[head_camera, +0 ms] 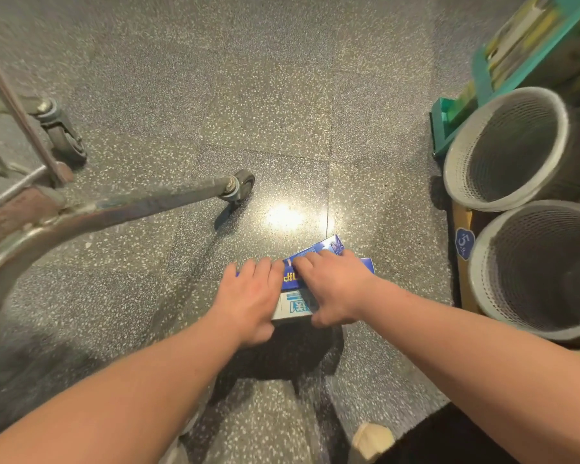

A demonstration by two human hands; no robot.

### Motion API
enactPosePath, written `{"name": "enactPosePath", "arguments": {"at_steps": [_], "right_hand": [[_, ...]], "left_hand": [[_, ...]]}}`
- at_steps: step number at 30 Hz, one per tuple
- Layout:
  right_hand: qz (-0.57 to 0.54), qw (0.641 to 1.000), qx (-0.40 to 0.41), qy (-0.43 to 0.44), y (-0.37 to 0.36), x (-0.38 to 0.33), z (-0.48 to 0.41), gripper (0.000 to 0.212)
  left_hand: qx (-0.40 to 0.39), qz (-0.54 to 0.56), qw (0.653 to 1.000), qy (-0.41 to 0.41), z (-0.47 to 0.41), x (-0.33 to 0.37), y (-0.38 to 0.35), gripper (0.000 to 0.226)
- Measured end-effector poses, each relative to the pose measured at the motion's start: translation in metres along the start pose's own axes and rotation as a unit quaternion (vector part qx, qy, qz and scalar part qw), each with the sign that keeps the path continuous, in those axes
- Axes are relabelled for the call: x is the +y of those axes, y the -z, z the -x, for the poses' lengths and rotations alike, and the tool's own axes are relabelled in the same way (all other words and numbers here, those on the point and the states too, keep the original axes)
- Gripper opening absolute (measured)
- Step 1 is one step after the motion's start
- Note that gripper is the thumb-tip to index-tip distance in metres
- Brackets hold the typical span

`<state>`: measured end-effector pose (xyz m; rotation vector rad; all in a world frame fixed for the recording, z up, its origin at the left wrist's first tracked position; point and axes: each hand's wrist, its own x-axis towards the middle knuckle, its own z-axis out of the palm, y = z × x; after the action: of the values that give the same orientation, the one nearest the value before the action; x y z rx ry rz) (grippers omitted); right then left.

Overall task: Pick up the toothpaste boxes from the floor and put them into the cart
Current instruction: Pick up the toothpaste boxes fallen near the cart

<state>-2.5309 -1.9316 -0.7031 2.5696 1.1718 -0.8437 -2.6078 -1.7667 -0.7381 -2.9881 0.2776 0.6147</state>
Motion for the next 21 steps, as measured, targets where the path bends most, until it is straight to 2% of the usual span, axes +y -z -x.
{"name": "enactPosePath", "arguments": {"at_steps": [6,11,17,21], "right_hand": [[-0.011,1.0,-0.006,0.015,0.105,-0.027,0.087,0.083],[0.01,0.999,0.019,0.024,0.239,-0.057,0.189,0.088],[0.038,0.997,0.051,0.043,0.407,-0.098,0.31,0.088],[0.074,0.992,0.072,0.077,0.502,-0.126,0.362,0.084]], "left_hand": [[-0.028,0.032,0.999,0.002,0.08,-0.005,0.126,0.087],[-0.028,0.061,0.998,-0.002,0.166,-0.019,0.271,0.076],[0.008,0.067,0.998,0.012,0.278,-0.039,0.456,0.077],[0.042,0.076,0.995,0.042,0.343,-0.059,0.546,0.08]]}}
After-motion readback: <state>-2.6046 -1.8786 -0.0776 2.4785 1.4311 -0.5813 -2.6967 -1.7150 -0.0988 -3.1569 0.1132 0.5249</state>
